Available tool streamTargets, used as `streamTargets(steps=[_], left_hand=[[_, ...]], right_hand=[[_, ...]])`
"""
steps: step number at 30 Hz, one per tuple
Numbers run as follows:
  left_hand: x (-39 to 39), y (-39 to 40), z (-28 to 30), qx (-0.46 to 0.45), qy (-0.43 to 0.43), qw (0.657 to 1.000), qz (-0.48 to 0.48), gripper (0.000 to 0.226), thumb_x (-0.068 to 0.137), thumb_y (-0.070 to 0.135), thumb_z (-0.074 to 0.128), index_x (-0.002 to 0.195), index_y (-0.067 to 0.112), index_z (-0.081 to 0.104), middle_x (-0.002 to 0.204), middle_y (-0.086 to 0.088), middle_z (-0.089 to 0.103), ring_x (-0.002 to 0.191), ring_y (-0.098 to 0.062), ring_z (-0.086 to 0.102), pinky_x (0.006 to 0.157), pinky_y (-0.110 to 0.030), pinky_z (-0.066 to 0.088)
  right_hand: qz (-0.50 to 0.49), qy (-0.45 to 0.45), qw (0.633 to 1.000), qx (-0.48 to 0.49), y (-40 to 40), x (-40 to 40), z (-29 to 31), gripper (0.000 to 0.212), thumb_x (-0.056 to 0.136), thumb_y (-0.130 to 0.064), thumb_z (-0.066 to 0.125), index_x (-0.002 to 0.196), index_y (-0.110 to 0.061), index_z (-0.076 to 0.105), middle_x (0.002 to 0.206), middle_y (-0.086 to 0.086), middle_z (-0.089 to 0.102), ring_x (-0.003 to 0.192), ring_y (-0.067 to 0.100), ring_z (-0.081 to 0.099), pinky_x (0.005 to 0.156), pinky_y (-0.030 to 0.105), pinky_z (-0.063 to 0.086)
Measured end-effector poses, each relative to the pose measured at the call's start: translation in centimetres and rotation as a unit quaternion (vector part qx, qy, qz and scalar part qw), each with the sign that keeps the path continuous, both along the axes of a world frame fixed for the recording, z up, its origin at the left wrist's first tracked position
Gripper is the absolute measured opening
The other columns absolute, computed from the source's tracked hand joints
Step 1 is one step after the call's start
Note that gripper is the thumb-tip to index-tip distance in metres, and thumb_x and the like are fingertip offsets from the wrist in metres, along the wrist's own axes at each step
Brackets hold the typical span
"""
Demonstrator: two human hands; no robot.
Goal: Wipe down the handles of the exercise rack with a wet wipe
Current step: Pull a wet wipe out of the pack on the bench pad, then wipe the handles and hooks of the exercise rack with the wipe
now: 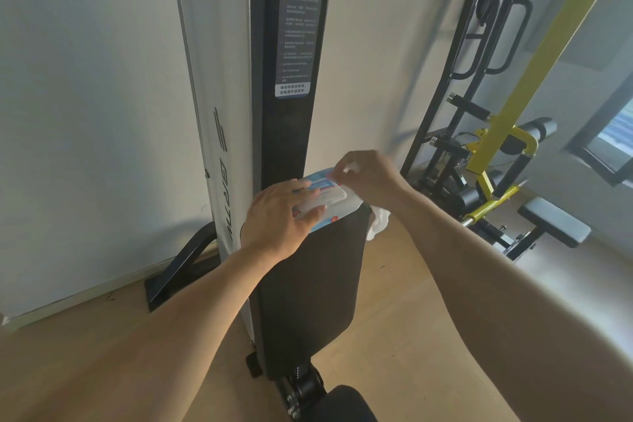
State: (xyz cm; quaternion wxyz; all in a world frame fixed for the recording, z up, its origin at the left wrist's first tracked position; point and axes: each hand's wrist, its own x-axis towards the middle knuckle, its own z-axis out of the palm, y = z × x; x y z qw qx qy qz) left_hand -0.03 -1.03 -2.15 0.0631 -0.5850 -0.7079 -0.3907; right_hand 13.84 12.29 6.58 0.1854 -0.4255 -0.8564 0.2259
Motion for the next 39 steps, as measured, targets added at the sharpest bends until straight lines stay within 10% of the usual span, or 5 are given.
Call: streamTargets(steps=[11,16,21,29,39], left_hand=[[0.3,-0.7,0.8,-0.019,-0.120,0.993,-0.008,0.078,0.077,0.078,0.046,0.141,0.034,0.050,0.148,0.007,0.051,0.143,-0.015,0.039,0.121,-0.047,0.028],[0.6,-2.0,1.7,0.058,-0.242,0.967,-0.048,0.068,0.077,0.083,0.044,0.131,0.042,0.051,0.133,0.050,0.032,0.136,0.010,0.033,0.114,-0.052,0.038],[6.0,-5.6,2.9,0.154,-0.308,0.927,-0.146,0.031,0.078,0.051,0.071,0.094,0.026,0.062,0.097,0.008,0.067,0.097,-0.011,0.063,0.085,-0.023,0.051],[7.8,-9.0,3.6,-0.020,-0.590,0.778,-0.215,0.022,0.093,0.035,0.066,0.081,0.015,0.067,0.083,-0.005,0.071,0.080,-0.025,0.067,0.074,-0.043,0.054],[12.4,-14.8,1.5,-0.123,-0.505,0.843,-0.139,0.024,0.091,0.051,0.061,0.089,0.031,0.074,0.088,0.001,0.075,0.093,-0.023,0.072,0.093,-0.050,0.056]], right_hand=[[0.006,0.111,0.986,-0.122,-1.9,0.7,0.7,0.025,0.089,-0.039,0.071,0.098,-0.016,0.074,0.102,0.003,0.070,0.088,0.022,0.061,0.069,0.026,0.048],[-0.030,0.227,0.945,-0.234,-6.1,1.6,3.2,0.028,0.098,-0.047,0.057,0.096,-0.030,0.080,0.077,-0.003,0.064,0.069,0.017,0.055,0.054,0.020,0.043],[0.041,0.344,0.901,-0.262,-9.4,2.5,3.1,0.034,0.100,-0.045,0.050,0.120,-0.029,0.073,0.078,-0.008,0.068,0.069,0.010,0.065,0.065,0.027,0.053],[-0.052,0.151,0.987,-0.007,-10.7,6.1,1.3,0.031,0.097,-0.051,0.054,0.119,-0.038,0.072,0.105,-0.014,0.075,0.075,-0.010,0.059,0.061,0.009,0.045],[0.020,0.058,0.995,-0.074,-17.1,12.6,-2.4,0.050,0.075,-0.069,0.069,0.107,-0.030,0.074,0.102,-0.014,0.072,0.095,0.010,0.067,0.083,0.030,0.054]])
